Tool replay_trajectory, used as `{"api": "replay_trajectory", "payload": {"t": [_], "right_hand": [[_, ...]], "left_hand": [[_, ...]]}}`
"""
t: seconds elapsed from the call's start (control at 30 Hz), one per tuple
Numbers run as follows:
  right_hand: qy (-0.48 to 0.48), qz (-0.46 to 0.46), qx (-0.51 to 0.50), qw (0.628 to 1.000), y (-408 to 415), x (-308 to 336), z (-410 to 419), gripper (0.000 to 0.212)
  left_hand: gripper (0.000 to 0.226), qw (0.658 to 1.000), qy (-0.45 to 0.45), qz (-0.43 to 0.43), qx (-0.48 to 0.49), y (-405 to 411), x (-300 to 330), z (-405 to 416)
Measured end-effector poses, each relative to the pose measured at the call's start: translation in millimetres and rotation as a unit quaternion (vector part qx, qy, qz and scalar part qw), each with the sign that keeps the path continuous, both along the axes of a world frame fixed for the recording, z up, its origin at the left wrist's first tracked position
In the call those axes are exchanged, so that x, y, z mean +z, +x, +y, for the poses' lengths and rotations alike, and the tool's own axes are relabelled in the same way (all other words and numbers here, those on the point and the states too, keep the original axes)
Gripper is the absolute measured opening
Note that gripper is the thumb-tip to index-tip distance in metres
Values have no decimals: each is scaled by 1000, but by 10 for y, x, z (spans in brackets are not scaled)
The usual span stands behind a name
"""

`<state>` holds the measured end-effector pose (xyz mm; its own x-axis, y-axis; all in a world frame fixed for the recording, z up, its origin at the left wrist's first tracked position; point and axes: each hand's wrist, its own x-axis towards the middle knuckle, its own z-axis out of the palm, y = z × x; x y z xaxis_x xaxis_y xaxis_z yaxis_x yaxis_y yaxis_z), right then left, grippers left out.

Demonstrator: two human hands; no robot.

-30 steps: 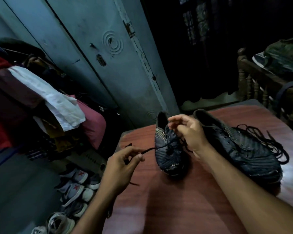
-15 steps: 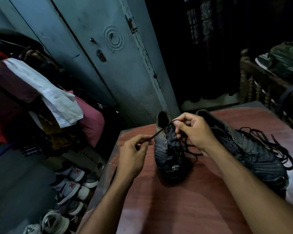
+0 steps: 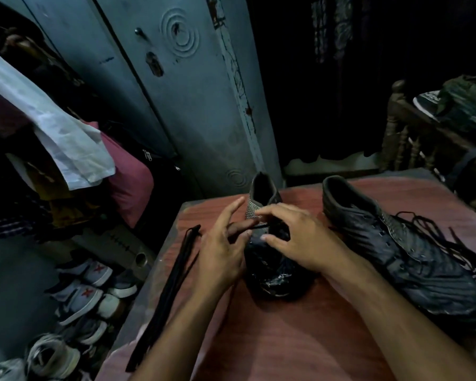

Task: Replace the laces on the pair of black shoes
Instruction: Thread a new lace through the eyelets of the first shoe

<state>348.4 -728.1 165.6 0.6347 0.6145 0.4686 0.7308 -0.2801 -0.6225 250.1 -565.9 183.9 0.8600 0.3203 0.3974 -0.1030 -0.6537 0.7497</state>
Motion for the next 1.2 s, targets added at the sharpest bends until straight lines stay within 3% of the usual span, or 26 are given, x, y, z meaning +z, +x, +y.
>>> {"api": "replay_trajectory", "payload": {"t": [0.07,0.17,0.3,0.47,0.67,0.77,1.0,1.2], "right_hand": [[27,8,-11,1000,-19,-7,19,31],[57,4,-52,997,25,-9,-7,13],[57,36,-106,992,52,-64,-29,14],[37,21,-94,995,74,-133,23,23],[13,32,-100,994,73,-160,31,17],[7,29,-99,995,87,-129,1,12],[-37,28,-79,996,139,-156,-37,10],[-58,48,-56,996,165,-168,-38,11]], "left_hand": [[60,999,6,-31,3,80,-9,-34],[51,997,-57,-61,-4,226,-87,-3],[32,996,-48,-64,-25,340,-252,96],[79,992,101,-28,-72,432,-476,271],[96,976,188,65,-91,490,-427,261],[87,969,212,73,-105,497,-421,289],[40,990,117,58,-59,401,-311,355],[37,993,94,52,-55,400,-319,406]]}}
